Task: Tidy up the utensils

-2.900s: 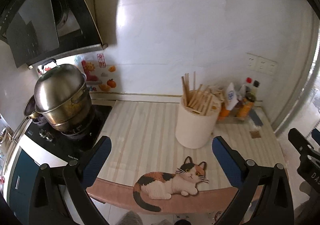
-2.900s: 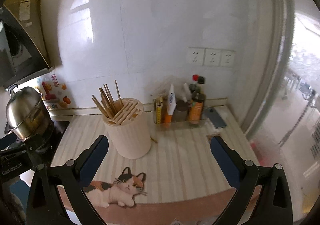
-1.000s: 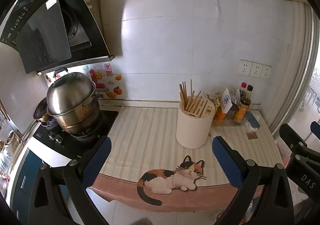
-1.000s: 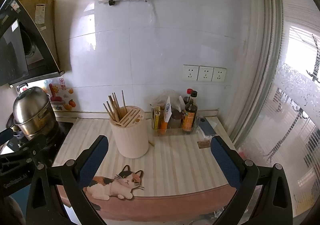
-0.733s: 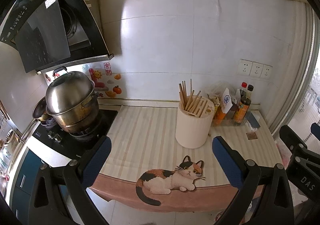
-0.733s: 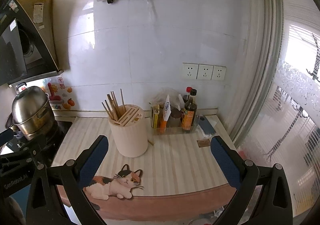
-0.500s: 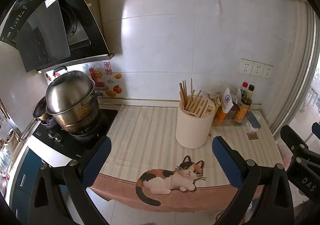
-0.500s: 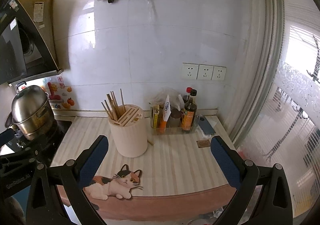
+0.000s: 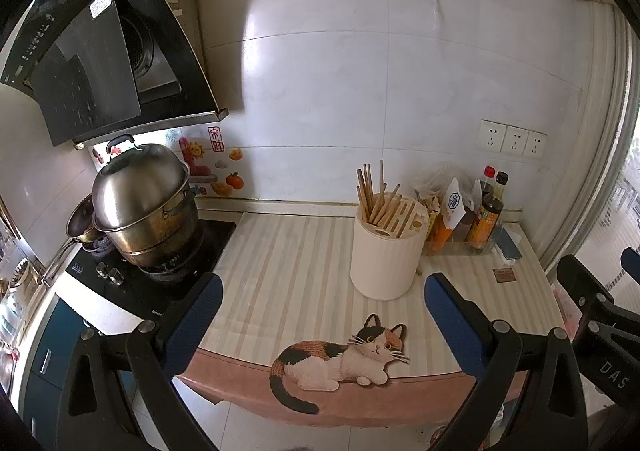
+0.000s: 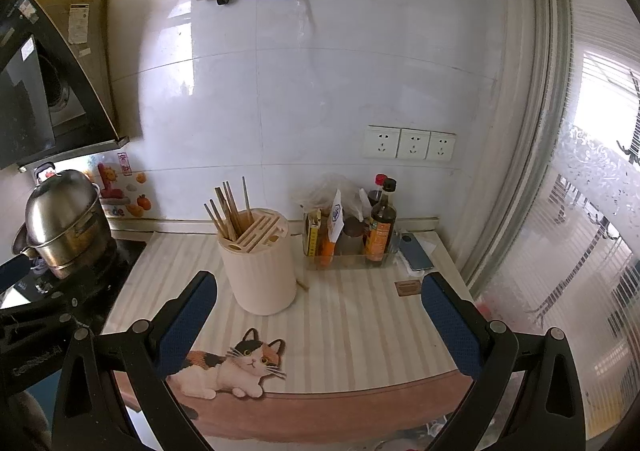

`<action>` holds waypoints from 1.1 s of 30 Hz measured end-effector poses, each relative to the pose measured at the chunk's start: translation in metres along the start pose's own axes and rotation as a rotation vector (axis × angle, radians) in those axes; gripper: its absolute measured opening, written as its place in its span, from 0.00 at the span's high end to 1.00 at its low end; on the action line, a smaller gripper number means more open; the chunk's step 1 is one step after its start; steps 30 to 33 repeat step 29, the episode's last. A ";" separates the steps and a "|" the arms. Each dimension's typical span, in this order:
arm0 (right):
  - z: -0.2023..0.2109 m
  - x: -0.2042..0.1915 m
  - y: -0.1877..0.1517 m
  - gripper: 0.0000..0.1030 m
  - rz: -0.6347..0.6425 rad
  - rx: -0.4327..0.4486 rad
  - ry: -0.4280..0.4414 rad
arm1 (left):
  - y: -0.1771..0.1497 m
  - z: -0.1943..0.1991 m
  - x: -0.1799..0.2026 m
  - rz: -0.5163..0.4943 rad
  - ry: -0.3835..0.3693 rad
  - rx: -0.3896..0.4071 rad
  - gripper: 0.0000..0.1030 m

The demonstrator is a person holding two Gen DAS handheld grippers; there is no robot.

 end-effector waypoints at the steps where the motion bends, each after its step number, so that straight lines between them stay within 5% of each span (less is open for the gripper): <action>1: 0.000 0.000 0.000 0.00 0.001 0.000 0.001 | 0.000 0.000 0.000 0.000 0.001 0.000 0.00; 33: 0.001 0.009 0.000 0.00 0.020 0.009 0.035 | 0.005 0.009 0.012 0.026 0.022 0.017 0.00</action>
Point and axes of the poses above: each gripper's, at about its wrist camera, not at the fingertips, and z roughly against the way its jaws point, x to its right, y to its top, the point moved 1 cm from there along -z, roughly the way its jaws point, and after that the axes turned 6 degrees about z, right-handed, at the moved point
